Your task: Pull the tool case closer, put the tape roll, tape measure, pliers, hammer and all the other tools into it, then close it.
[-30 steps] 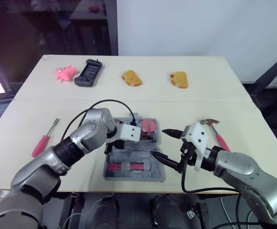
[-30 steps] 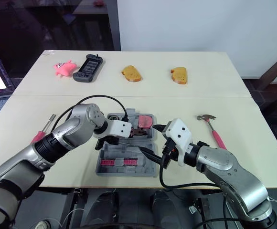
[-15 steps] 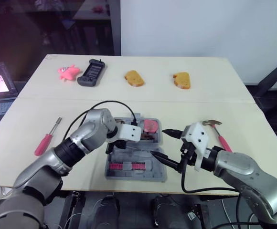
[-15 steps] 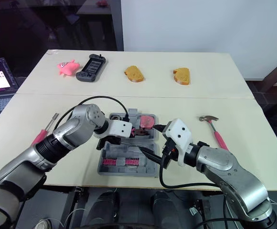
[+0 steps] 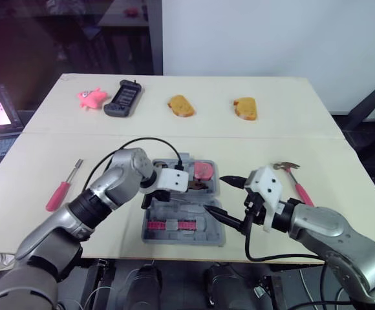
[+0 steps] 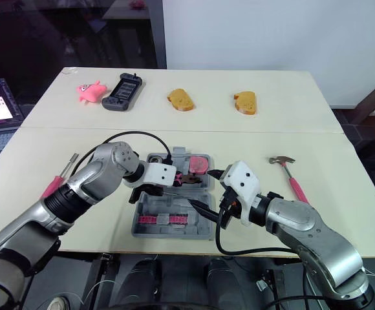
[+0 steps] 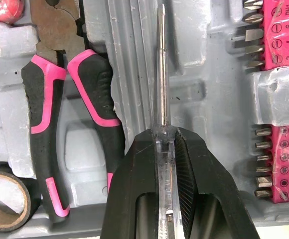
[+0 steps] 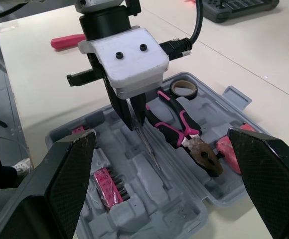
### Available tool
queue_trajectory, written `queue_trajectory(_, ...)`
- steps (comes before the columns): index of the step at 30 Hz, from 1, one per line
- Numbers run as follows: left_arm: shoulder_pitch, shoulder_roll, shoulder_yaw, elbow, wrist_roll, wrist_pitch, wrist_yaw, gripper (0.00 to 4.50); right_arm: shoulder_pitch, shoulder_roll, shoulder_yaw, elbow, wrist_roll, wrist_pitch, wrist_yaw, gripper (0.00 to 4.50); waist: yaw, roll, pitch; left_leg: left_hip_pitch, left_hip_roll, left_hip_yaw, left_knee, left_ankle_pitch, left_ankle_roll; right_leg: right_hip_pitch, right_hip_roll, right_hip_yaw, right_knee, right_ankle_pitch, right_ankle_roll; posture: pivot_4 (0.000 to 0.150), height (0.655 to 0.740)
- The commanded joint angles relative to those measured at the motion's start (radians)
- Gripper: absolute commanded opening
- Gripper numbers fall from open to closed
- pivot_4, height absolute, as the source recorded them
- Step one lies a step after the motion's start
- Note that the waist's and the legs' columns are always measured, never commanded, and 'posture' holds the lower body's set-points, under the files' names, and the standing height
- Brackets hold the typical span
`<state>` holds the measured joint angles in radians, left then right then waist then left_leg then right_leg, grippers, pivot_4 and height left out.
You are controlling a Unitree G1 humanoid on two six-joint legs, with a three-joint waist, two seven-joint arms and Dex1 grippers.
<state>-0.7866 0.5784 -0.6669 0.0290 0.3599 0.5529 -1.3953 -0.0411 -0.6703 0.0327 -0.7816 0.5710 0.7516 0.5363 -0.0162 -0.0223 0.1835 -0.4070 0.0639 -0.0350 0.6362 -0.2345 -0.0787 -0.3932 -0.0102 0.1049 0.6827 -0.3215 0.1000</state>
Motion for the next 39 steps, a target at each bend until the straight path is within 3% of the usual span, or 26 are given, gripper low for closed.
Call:
queue_trajectory(1,0.003,-0.017,-0.011,-0.017,-0.015,0.006,-0.013,0.01,-0.009,-0.003,-0.019,-0.021,0.002,-0.007,-0.001,4.50,0.000,0.000,0.000,0.000,0.000,0.000,0.000,0.000,0.000,0.000,0.000,0.000,0.000,0.000,0.000,0.150,0.7400)
queue_trajectory(39,0.031,-0.039,-0.033,0.038,0.006,-0.051,0.011,0.01,-0.002,-0.005,-0.024,-0.026,0.005,0.004,-0.008,4.50,-0.001,0.000,0.000,0.000,0.000,0.000,0.000,0.000,0.000,0.000,0.000,0.000,0.000,0.000,0.000,0.150,0.7400)
